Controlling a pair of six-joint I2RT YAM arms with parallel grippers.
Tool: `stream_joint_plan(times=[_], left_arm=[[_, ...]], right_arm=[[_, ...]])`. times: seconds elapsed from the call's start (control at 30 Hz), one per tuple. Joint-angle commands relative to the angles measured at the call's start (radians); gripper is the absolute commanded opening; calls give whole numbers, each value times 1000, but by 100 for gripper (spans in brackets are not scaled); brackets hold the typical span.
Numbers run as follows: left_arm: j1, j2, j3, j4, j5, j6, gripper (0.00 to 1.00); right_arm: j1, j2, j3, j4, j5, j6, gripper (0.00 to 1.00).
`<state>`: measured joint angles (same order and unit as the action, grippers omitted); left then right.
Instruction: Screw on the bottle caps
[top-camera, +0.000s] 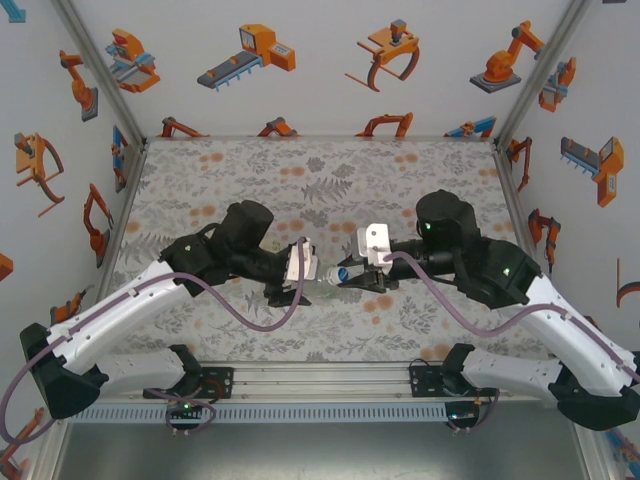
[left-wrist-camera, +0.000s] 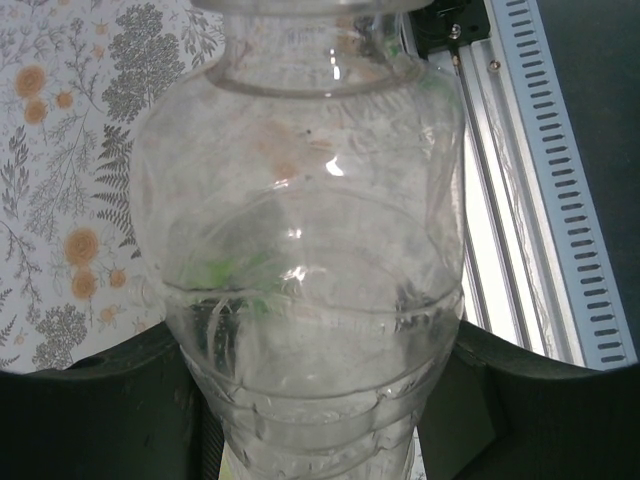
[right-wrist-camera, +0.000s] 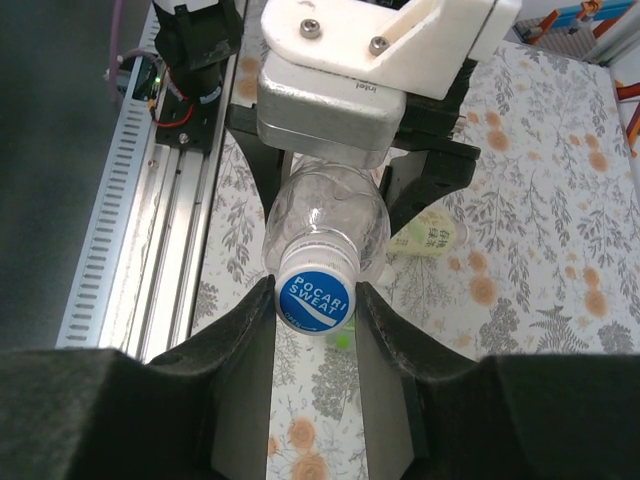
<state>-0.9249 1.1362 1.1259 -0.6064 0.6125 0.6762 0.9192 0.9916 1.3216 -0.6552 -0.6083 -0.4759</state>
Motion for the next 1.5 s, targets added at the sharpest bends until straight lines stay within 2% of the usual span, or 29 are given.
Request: stream_joint_plan(times=[0.0, 0.07, 0.2, 0.37, 0.5, 0.53, 0.6, 0.7, 0.87, 1.0, 1.07, 1.23, 1.47], left_arm=[[-6, -15, 4, 56, -27, -17, 0], [-6, -18, -8, 83, -78, -30, 0], [-6, -8, -17, 115, -186, -49, 0], [-6, 9, -15, 133, -249, -49, 0], [-7, 16, -23, 171, -268, -55, 0], [-6, 20, -25, 179, -267, -53, 0], [-6, 32, -18, 180, -254, -47, 0], [-6, 46, -1, 165, -234, -37, 0], [-5, 40, -1, 163, -221, -29, 0], [-6, 34, -6, 147, -203, -25, 0], [-6, 32, -2, 131, -186, -26, 0], [-6, 18, -5, 113, -149, -23, 0], [-6, -12, -11, 89, -53, -10, 0]], right_arm=[[5, -16, -56, 135, 85, 170, 7], [6, -15, -83, 183, 146, 294, 0], [6, -2, -132, 276, 328, 677, 0], [6, 2, -204, 350, 525, 1211, 0], [6, 8, -193, 163, 679, 1621, 0], [6, 5, -196, 155, 687, 1665, 0], [6, 7, -210, 192, 668, 1668, 0], [6, 39, -148, 115, 673, 1649, 10], [6, 35, -115, 100, 693, 1569, 25], [6, -28, -154, 237, 694, 1366, 56], [6, -46, -144, 270, 670, 1247, 64], [6, -76, -120, 288, 556, 864, 66], [5, -101, -68, 188, 234, 354, 64]])
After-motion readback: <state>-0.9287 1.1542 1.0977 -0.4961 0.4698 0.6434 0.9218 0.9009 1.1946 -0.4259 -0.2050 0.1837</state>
